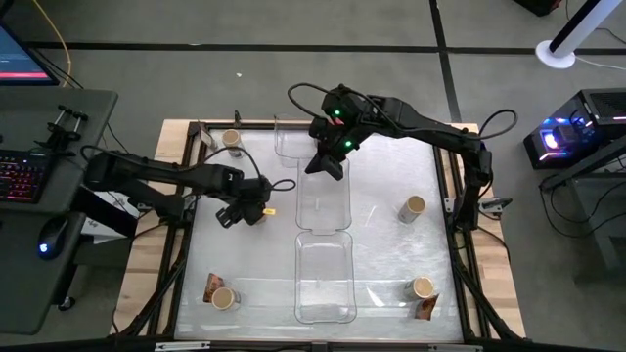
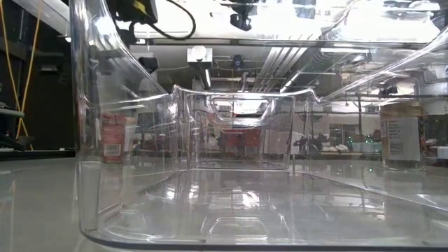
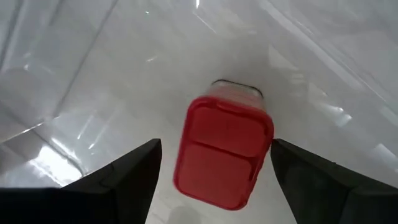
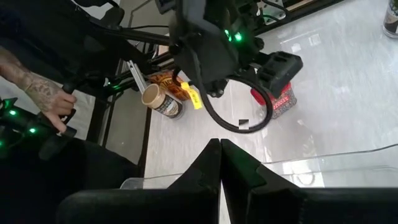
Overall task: Sort spices by type
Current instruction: Put the red seasoning can into the top transparent bin
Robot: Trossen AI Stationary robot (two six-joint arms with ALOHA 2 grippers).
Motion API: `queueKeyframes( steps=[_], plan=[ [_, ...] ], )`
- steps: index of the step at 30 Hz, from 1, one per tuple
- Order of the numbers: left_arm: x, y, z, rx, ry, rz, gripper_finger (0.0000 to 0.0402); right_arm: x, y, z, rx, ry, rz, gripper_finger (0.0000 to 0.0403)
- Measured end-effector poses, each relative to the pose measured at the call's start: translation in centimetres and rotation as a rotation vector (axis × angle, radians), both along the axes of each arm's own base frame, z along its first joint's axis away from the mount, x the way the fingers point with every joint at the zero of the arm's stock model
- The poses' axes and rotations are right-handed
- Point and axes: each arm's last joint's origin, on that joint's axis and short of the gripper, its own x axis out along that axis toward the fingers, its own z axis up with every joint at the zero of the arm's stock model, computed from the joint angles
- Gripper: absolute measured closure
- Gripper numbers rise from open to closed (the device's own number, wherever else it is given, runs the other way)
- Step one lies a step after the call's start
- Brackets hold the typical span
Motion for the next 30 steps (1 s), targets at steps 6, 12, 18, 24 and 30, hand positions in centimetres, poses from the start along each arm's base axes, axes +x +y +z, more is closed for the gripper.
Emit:
queueKeyframes(
  steps=[6,12,18,24,30],
  plan=[
    [0.4,0.4,-0.9,0.006,0.053,-0.017,0.0110,0.0,0.2,0.0,0.002,0.001,0.003,0.0403],
    [0.9,1.1,-1.9,-0.013,0.083,0.012,0.0110,0.0,0.2,0.0,0.002,0.001,0.003,0.0403],
    [1.5,1.4,-2.9,-0.031,0.106,0.088,0.0115,0.0,0.2,0.0,0.002,0.001,0.003,0.0403],
    [1.4,1.4,-2.7,-0.057,0.086,0.209,0.0197,0.0,0.2,0.0,0.001,0.002,0.003,0.0403],
    [0.3,2.6,-0.8,-0.105,-0.018,0.475,0.0217,-1.0,0.4,1.2,-0.027,-0.039,0.015,0.0403]
  ],
)
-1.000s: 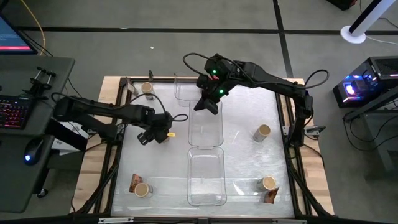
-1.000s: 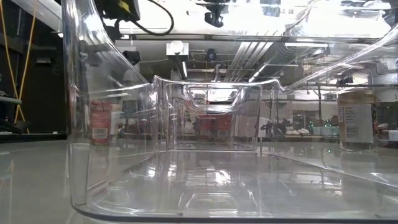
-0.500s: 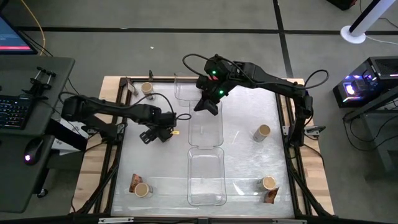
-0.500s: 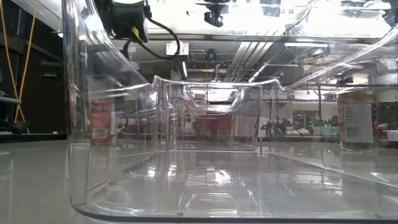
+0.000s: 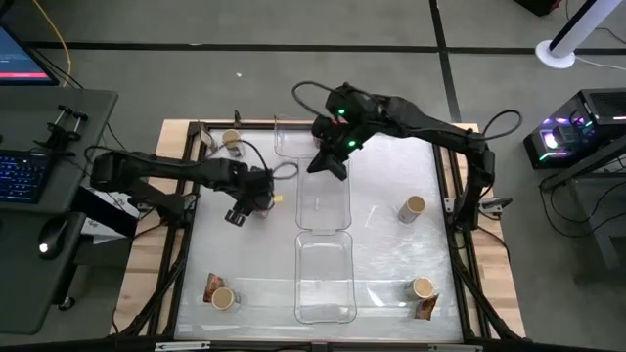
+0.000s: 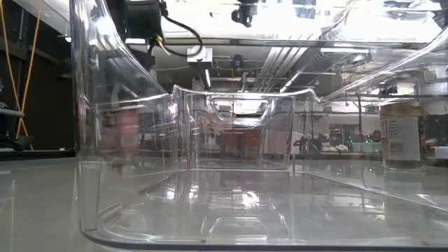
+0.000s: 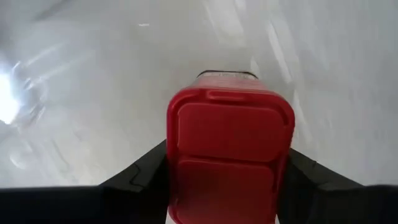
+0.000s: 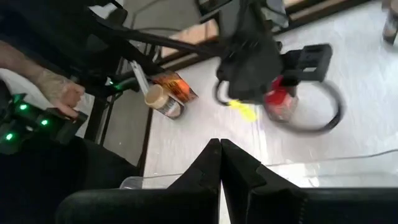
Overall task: Sort spices by type
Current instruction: Put the red seasoning can into the top transparent bin
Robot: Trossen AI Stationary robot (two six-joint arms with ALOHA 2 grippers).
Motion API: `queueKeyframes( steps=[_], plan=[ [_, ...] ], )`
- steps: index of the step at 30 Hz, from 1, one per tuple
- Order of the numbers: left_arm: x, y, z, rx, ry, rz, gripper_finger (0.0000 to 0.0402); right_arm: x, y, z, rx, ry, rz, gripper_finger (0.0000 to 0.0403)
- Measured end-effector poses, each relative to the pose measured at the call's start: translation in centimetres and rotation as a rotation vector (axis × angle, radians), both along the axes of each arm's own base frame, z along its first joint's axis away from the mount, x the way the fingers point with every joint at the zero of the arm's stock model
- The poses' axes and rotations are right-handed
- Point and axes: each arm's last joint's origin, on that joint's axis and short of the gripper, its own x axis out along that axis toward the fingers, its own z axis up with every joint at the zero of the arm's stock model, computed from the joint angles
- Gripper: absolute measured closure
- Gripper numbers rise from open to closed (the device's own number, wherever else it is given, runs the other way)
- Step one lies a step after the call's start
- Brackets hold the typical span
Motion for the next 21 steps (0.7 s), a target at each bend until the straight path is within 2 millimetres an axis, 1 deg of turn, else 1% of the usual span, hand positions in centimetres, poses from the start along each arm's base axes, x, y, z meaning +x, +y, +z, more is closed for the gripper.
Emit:
queueKeyframes(
  steps=[2,4,6,8,9,11,13,14,16,19,21],
  plan=[
    [-0.7,0.7,1.2,-0.009,-0.075,0.119,0.0217,-1.0,0.2,1.1,-0.008,-0.032,-0.003,0.0403],
    [-1.4,1.6,2.7,-0.013,-0.185,0.257,0.0217,-2.2,0.4,2.4,-0.023,-0.066,-0.012,0.0403],
    [-2.0,2.5,4.4,0.004,-0.343,0.411,0.0217,-3.3,0.6,3.6,-0.055,-0.101,-0.040,0.0403],
    [-2.4,3.4,6.3,0.026,-0.547,0.578,0.0217,-4.4,0.8,4.7,-0.092,-0.131,-0.078,0.0403],
    [-2.4,3.9,7.3,0.018,-0.665,0.667,0.0217,-5.0,0.8,5.2,-0.114,-0.145,-0.103,0.0403],
    [-2.0,5.0,9.3,-0.061,-0.928,0.825,0.0217,-5.9,0.9,6.1,-0.152,-0.173,-0.149,0.0403],
    [-1.3,5.9,10.8,-0.161,-1.134,0.887,0.0217,-6.7,1.0,6.7,-0.181,-0.186,-0.190,0.0403],
    [-0.6,6.2,11.2,-0.191,-1.193,0.888,0.0217,-6.9,1.0,6.9,-0.191,-0.190,-0.208,0.0403],
    [1.0,6.8,11.4,-0.209,-1.216,0.898,0.0217,-7.2,1.0,7.1,-0.204,-0.194,-0.229,0.0403],
    [4.3,8.1,10.6,-0.187,-1.108,0.937,0.0217,-7.4,1.0,7.2,-0.207,-0.191,-0.254,0.0403],
    [6.5,9.0,10.6,-0.169,-1.061,0.963,0.0217,-7.4,1.0,7.2,-0.189,-0.184,-0.268,0.0403]
  ],
)
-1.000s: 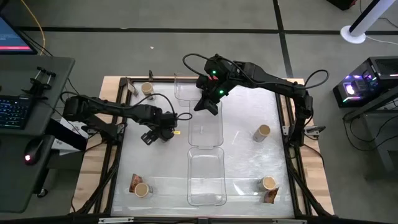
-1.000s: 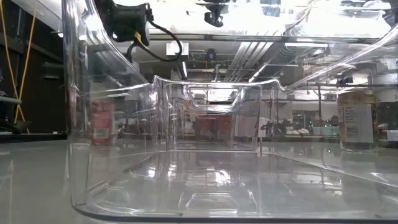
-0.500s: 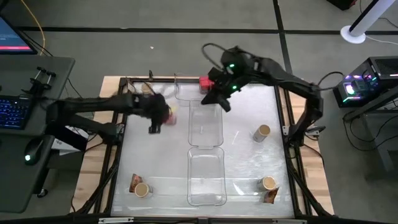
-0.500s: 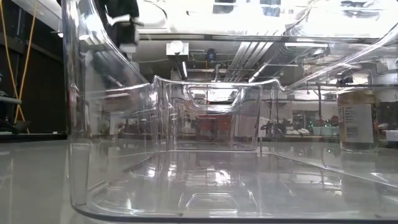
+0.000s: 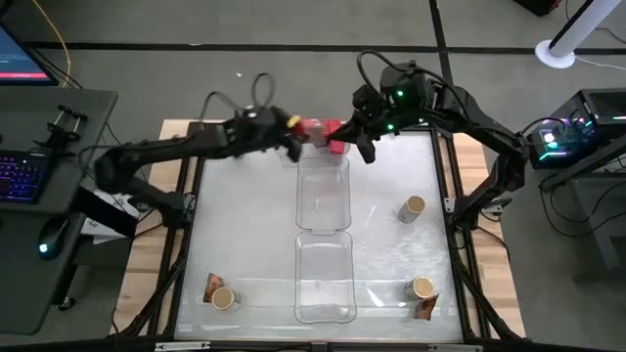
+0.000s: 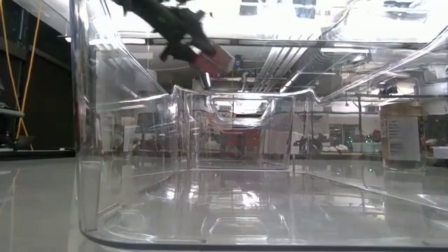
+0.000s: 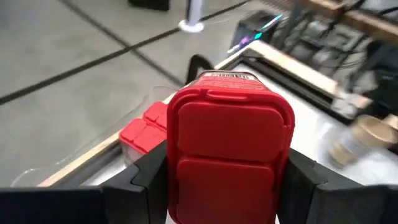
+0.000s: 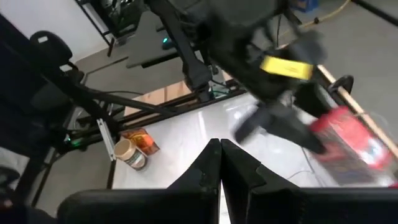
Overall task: Sort spices by type
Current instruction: Put the red seasoning can into the top transparent bin
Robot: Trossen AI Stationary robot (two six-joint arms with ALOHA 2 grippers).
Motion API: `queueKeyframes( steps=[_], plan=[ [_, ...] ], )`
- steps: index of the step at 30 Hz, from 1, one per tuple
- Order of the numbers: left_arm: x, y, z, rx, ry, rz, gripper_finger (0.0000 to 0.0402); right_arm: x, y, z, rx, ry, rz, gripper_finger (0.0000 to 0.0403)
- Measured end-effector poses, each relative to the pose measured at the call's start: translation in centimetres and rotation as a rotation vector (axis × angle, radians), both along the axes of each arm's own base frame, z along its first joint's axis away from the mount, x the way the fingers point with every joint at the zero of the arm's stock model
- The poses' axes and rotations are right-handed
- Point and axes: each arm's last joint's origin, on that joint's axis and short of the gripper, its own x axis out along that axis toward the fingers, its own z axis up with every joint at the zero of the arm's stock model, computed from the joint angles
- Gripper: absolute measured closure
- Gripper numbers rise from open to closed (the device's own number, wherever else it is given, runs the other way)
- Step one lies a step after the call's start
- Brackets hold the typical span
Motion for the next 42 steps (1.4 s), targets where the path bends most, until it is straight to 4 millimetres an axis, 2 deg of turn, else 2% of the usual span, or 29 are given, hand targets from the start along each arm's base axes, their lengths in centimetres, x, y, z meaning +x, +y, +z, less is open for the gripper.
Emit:
queueKeyframes(
  steps=[5,10,14,21,28,38,42],
  plan=[
    [4.1,2.8,0.0,-0.121,0.139,0.113,0.0217,0.1,-0.1,-0.1,0.027,0.008,-0.020,0.0403],
    [6.0,4.4,-0.5,-0.237,0.242,0.189,0.0217,0.1,-0.1,-0.2,0.032,0.023,-0.053,0.0403],
    [7.0,5.1,-2.1,-0.274,0.275,0.220,0.0208,0.0,-0.1,-0.3,0.030,0.036,-0.061,0.0403],
    [7.7,5.8,-4.8,-0.352,0.331,0.247,0.0206,0.0,-0.1,-0.4,0.033,0.042,-0.063,0.0403],
    [8.0,5.9,-5.5,-0.368,0.346,0.238,0.0199,-0.1,-0.1,-0.5,0.034,0.053,-0.062,0.0403],
    [8.7,5.9,-8.0,-0.467,0.395,0.206,0.0193,-0.1,-0.1,-0.5,0.032,0.060,-0.069,0.0403],
    [8.8,5.9,-8.4,-0.483,0.407,0.198,0.0193,-0.1,-0.1,-0.6,0.034,0.069,-0.069,0.0403]
  ],
)
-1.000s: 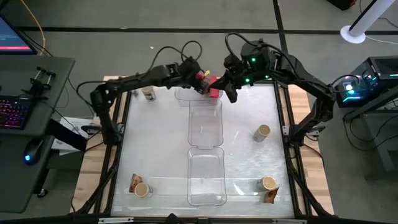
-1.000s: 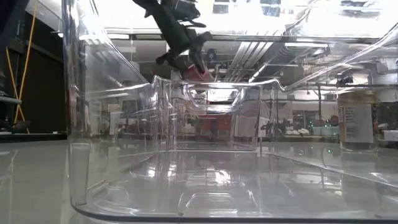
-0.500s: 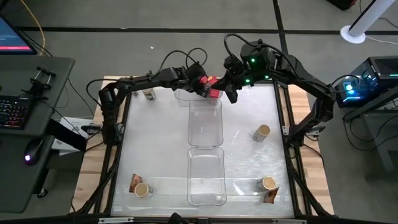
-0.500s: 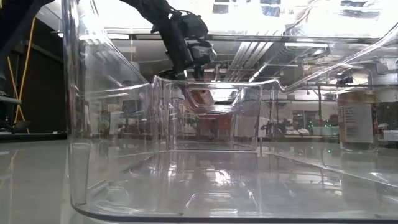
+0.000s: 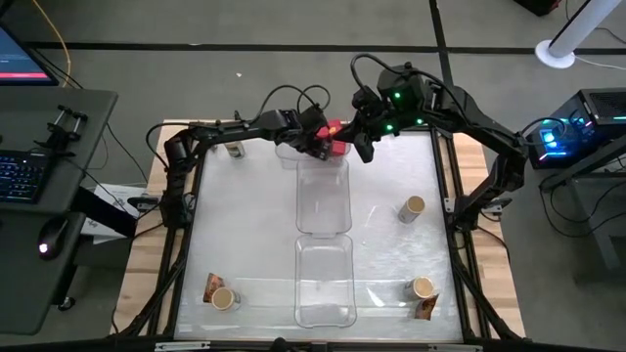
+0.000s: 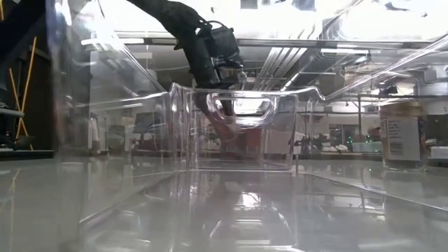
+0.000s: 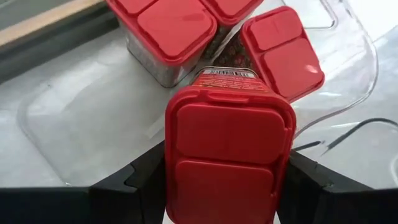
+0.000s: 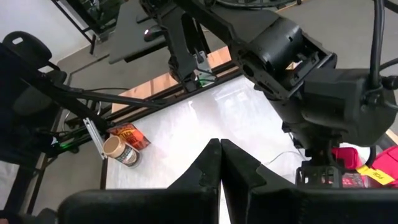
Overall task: Sort spices by type
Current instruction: Put the red seasoning can into the top transparent bin
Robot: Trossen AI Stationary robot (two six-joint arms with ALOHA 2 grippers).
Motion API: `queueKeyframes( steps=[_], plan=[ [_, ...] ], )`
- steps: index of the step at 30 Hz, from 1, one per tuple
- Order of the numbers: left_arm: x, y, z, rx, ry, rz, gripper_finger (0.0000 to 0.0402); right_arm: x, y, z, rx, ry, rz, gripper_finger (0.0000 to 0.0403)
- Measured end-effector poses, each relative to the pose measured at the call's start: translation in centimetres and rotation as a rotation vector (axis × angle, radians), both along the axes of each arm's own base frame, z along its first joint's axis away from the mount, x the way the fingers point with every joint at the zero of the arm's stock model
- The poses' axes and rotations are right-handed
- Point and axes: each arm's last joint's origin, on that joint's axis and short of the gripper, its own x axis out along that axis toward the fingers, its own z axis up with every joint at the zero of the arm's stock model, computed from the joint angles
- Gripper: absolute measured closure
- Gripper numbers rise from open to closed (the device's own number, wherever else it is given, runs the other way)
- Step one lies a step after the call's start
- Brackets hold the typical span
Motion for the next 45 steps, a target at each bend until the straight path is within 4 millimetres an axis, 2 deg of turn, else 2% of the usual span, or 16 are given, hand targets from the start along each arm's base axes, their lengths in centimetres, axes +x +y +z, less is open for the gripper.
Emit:
queueKeyframes(
  steps=[6,20,30,38,41,45],
  plan=[
    [0.0,-0.1,0.1,-0.020,-0.010,0.022,0.0192,0.0,0.0,0.0,0.001,0.003,0.000,0.0403],
    [0.1,0.0,0.1,0.047,0.026,-0.124,0.0190,0.0,0.0,0.0,-0.006,0.004,0.003,0.0403],
    [0.1,-0.1,0.1,0.044,0.026,-0.135,0.0143,0.0,0.0,0.0,-0.007,0.004,0.003,0.0403],
    [0.0,-0.1,0.1,0.042,0.024,-0.128,0.0133,0.0,0.0,0.0,-0.007,0.004,0.003,0.0403],
    [-0.7,0.4,1.1,0.050,0.012,-0.116,0.0133,0.0,0.0,0.0,-0.007,0.004,0.003,0.0403],
    [-2.5,1.2,4.2,0.110,-0.033,-0.112,0.0132,0.0,0.0,0.0,-0.009,0.004,0.004,0.0403]
  ],
)
